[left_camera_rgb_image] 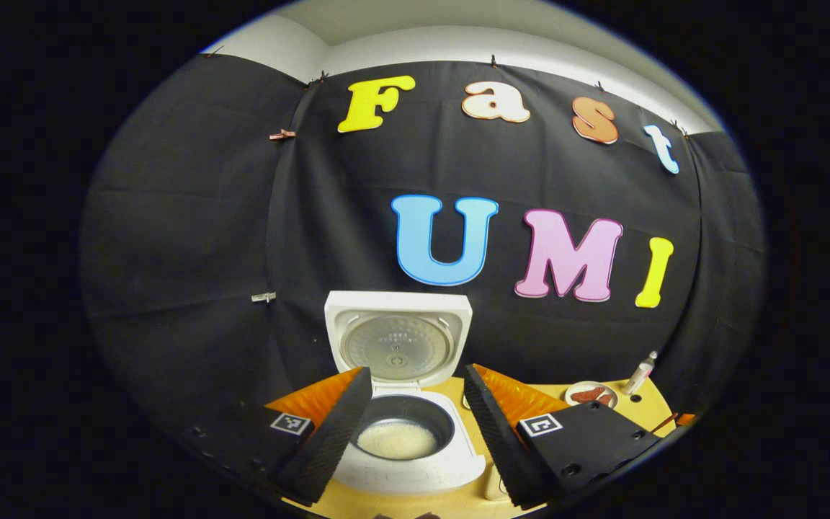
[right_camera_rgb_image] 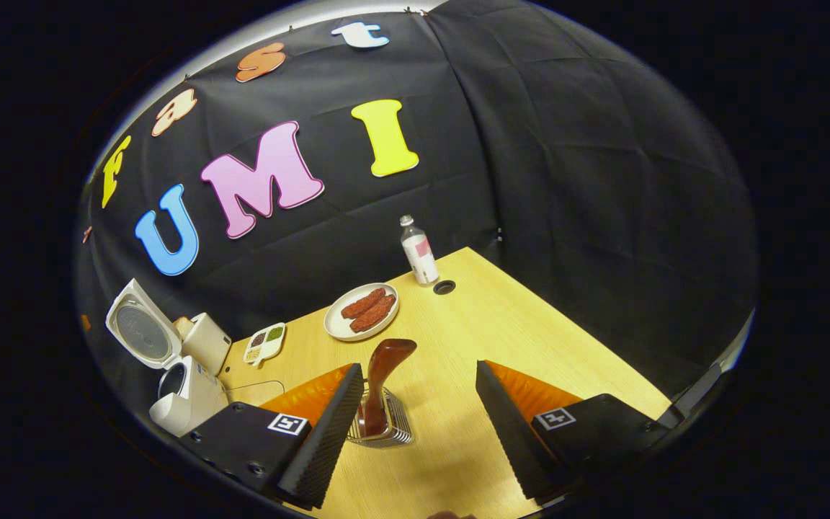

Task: Close the left gripper, press the button to open the rice cooker; take a wooden spoon from the chopstick holder with the right hand, scoop a spoonful of rice and pour it into the rice cooker, then put the wooden spoon back into the chopstick holder.

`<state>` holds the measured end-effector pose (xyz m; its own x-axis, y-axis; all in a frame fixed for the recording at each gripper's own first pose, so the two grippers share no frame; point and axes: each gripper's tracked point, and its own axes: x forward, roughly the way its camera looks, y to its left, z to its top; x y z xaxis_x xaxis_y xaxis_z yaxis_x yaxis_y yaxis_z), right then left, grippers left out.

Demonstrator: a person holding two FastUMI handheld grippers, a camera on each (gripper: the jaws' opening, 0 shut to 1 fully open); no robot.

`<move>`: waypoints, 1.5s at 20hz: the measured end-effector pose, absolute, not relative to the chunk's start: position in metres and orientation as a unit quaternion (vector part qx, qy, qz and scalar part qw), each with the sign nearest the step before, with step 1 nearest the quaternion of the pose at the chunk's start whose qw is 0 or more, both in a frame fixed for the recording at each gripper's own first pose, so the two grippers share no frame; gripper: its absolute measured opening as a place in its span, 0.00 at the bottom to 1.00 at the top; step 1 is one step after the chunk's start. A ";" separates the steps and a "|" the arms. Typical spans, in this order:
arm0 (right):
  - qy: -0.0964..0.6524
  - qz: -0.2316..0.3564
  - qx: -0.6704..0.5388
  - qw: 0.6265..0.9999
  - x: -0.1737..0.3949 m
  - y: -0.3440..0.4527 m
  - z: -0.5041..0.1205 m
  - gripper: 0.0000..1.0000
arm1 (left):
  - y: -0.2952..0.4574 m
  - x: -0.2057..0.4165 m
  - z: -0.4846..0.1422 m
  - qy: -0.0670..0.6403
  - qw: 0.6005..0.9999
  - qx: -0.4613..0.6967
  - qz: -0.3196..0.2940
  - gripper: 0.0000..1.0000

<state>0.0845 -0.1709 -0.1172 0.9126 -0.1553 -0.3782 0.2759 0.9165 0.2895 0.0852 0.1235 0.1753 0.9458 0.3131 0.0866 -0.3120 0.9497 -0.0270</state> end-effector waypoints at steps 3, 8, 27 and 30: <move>0.156 -0.133 0.146 0.968 0.068 -0.182 -0.102 0.98 | 0.156 0.101 0.206 -0.060 0.982 -0.001 0.179 0.90; 0.136 -0.135 0.120 0.974 0.045 -0.176 -0.080 0.99 | 0.190 0.143 0.239 -0.058 0.983 -0.016 0.171 0.89; 0.135 -0.130 0.035 0.982 -0.010 -0.117 -0.070 0.99 | 0.232 0.322 0.217 0.028 0.991 0.060 0.120 0.92; 0.140 -0.120 0.034 0.982 -0.014 -0.112 -0.076 0.99 | 0.230 0.321 0.214 0.030 0.991 0.037 0.122 0.95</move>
<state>-0.0137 -0.1124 -0.0762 0.9319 -0.2255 -0.2841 0.2448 0.9690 0.0339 0.3214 0.2304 0.2135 0.9683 0.2450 -0.0498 -0.2405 0.9672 0.0811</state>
